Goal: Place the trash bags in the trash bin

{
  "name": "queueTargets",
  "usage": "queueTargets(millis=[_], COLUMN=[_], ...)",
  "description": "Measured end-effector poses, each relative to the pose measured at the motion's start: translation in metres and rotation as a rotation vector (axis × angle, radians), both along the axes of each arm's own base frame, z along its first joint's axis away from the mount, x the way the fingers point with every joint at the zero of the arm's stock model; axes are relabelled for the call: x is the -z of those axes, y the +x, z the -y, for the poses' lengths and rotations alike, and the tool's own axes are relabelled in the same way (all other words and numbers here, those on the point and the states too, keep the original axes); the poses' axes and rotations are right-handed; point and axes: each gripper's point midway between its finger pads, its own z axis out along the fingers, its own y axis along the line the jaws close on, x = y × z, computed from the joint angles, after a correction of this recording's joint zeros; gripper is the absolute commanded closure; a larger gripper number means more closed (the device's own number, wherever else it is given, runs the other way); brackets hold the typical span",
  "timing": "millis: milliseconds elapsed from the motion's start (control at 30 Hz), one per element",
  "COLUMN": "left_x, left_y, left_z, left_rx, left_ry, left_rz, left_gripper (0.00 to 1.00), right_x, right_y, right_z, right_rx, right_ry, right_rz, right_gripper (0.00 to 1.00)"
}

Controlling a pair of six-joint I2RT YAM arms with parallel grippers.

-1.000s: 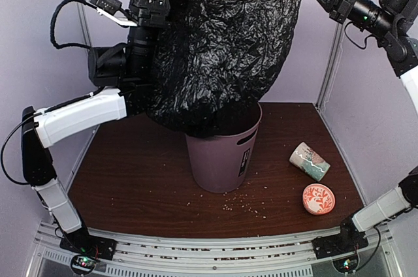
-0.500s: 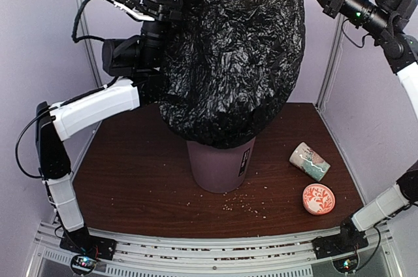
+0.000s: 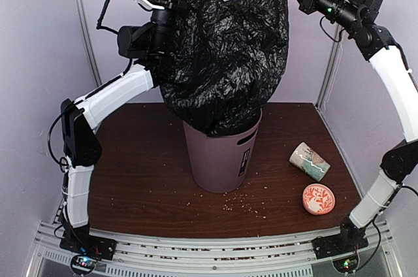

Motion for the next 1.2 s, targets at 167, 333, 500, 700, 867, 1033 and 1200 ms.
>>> queueTargets(millis=[167,333,500,700,867,1033,1200], left_x=[-0.009,0.014,0.058,0.090,0.079,0.085,0.106], left_y=[-0.004,0.009,0.020,-0.001,-0.043,-0.076,-0.083], left_z=[-0.008,0.006,0.017,-0.003,-0.043,-0.078,-0.100], left_rx=[0.016,0.041,0.070,0.059,0.007,-0.043,-0.117], left_ry=[-0.017,0.033,0.105,0.142,0.107,0.100,0.125], left_rz=[0.017,-0.034,-0.131,-0.183,-0.148,-0.166,-0.257], left_gripper=[1.00,1.00,1.00,1.00,1.00,1.00,1.00], right_x=[-0.030,-0.031,0.013,0.058,0.047,0.026,0.026], right_y=[-0.012,-0.012,0.002,-0.018,-0.067,-0.113,-0.119], right_z=[0.011,0.013,0.003,-0.031,-0.076,-0.105,-0.125], right_rx=[0.042,0.055,0.028,-0.120,-0.316,-0.482,-0.560], right_ry=[0.031,0.030,-0.019,-0.081,-0.085,-0.066,-0.060], right_rz=[0.081,0.097,-0.001,-0.105,-0.088,-0.060,-0.077], right_gripper=[1.00,1.00,1.00,1.00,1.00,1.00,0.82])
